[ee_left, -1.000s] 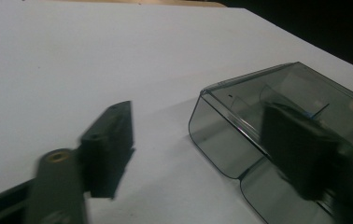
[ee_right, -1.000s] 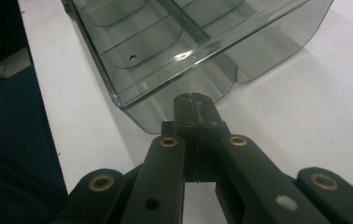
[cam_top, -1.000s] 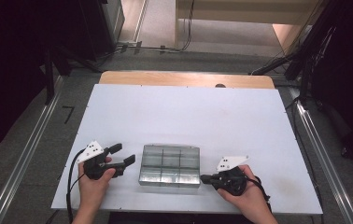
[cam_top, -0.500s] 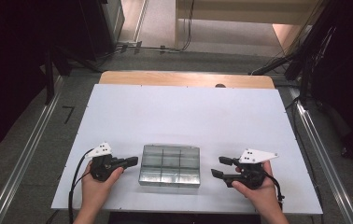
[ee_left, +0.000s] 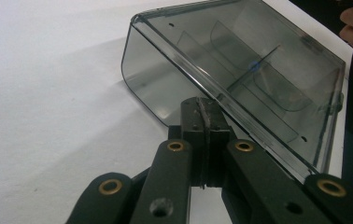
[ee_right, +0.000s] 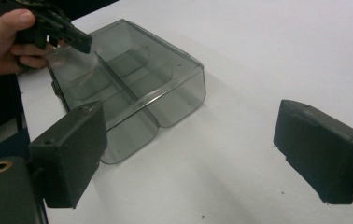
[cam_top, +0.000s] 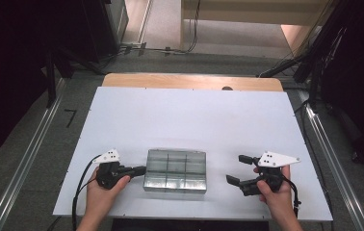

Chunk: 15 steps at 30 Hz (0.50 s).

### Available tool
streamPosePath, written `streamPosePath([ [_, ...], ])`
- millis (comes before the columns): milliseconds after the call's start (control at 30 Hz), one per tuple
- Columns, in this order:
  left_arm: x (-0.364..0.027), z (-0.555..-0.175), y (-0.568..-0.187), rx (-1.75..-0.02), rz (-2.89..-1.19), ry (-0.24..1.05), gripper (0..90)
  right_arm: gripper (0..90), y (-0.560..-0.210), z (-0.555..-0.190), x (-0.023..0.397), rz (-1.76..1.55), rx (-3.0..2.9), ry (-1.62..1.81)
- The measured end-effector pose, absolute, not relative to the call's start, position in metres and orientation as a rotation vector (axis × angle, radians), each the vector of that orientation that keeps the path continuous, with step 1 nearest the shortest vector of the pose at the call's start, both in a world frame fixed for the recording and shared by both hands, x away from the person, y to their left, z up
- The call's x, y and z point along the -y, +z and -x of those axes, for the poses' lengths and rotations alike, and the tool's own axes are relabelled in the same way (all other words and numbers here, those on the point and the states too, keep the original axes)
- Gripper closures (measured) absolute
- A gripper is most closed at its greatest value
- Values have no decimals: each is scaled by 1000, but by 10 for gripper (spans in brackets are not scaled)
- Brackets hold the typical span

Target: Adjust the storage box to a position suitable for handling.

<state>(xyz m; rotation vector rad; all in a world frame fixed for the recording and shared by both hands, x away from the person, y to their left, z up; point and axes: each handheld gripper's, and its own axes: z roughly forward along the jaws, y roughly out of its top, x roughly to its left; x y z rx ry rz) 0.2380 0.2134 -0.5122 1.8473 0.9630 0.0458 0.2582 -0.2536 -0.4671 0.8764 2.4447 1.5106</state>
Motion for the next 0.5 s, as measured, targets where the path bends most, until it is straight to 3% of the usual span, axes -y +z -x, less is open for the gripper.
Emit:
streamPosePath([
  [500, -200, -234, -512, -925, -1855, 25, 897, 0, -466, -260, 259, -883, -2440, 1516],
])
